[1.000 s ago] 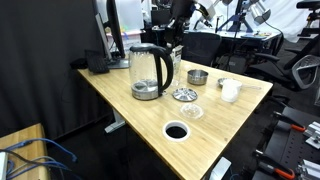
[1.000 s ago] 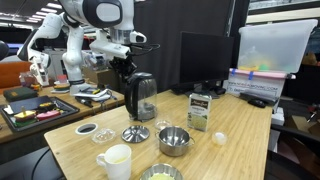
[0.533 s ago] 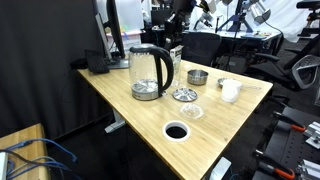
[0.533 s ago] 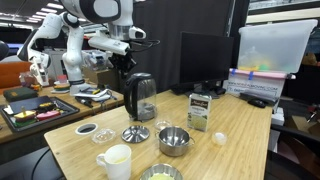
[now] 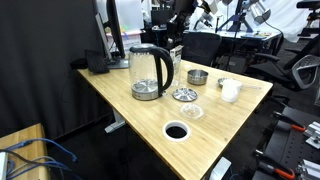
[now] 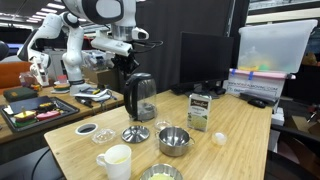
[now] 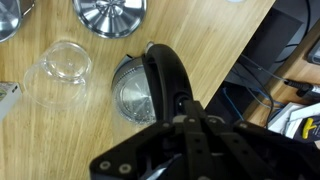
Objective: Open the kettle on the table
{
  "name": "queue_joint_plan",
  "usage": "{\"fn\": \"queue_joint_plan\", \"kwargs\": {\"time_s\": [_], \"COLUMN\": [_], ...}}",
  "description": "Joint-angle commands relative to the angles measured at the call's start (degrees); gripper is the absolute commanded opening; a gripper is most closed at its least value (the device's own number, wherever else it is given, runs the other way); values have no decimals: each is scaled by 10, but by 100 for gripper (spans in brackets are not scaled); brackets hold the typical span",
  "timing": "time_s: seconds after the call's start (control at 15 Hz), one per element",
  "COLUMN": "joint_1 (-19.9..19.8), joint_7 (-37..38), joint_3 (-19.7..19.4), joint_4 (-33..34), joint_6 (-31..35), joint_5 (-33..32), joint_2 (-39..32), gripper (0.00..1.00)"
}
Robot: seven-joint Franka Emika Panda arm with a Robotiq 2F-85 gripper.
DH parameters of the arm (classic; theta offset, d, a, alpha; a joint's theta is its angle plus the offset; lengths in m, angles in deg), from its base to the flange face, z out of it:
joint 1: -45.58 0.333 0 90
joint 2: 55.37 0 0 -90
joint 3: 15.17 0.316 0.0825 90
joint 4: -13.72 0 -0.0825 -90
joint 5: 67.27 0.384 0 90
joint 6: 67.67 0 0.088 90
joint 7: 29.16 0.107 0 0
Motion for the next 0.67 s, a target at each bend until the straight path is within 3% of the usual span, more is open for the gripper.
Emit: {"fn": "queue_joint_plan", "kwargs": {"time_s": [0.0, 0.6], "joint_1": [-9, -12], "joint_7": [-16, -15], "joint_3": [0, 2], "joint_4": [6, 7], "joint_6": [2, 1], "joint_5": [6, 2], "joint_2": [-7, -26], "gripper": [0, 0]}}
